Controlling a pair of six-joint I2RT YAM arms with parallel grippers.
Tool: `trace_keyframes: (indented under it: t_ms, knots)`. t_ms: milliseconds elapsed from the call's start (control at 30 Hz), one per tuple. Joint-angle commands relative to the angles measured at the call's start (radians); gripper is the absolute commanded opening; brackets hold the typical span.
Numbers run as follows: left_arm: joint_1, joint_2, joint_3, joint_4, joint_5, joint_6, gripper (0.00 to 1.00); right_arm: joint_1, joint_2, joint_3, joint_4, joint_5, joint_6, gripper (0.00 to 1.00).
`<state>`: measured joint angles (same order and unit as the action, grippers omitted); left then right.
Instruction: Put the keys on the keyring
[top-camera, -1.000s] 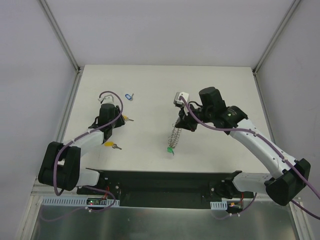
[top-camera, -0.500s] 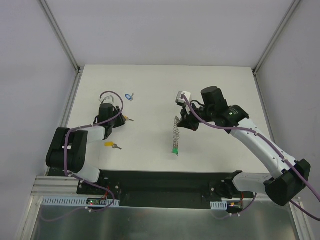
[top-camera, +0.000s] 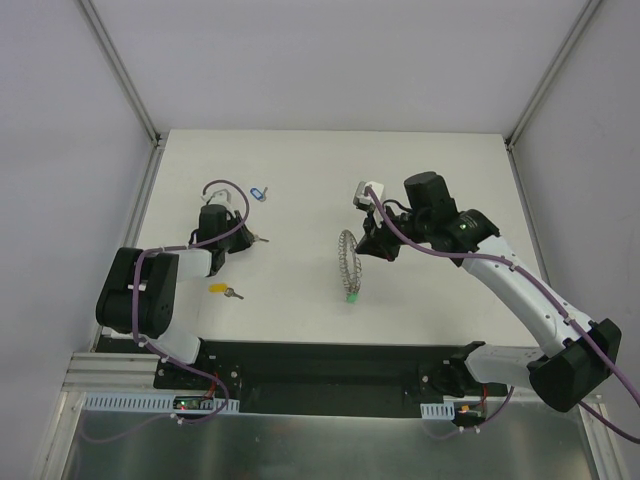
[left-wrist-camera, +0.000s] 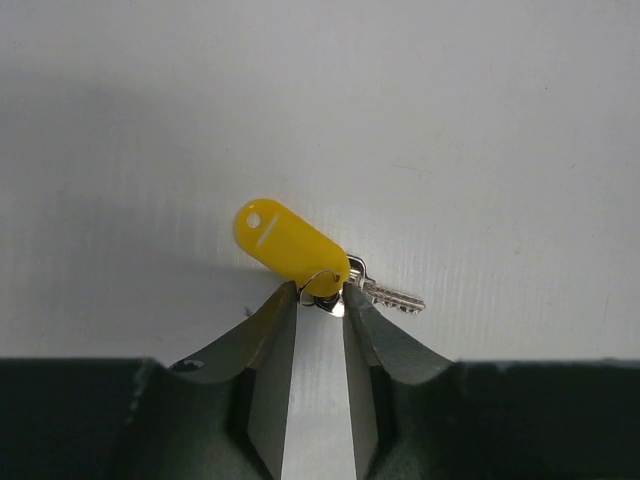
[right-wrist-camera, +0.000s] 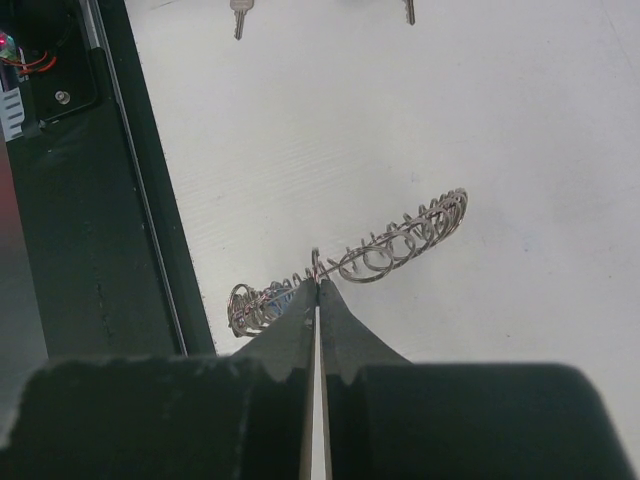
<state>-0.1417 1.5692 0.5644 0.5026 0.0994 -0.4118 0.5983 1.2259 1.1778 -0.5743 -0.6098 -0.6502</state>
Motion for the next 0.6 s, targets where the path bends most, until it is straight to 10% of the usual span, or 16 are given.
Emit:
trace_keyframes:
  t_ms: [0, 567]
  knots:
    - [0.013, 0.015, 0.023, 0.002, 0.031, 0.007, 0.22, -0.008, -0.005, 0.034, 0.019, -0.045, -0.020, 0.01]
    - [0.005, 0.000, 0.074, -0.051, 0.164, 0.093, 0.00, -0.011, -0.029, 0.029, 0.010, -0.024, -0.020, 0.01]
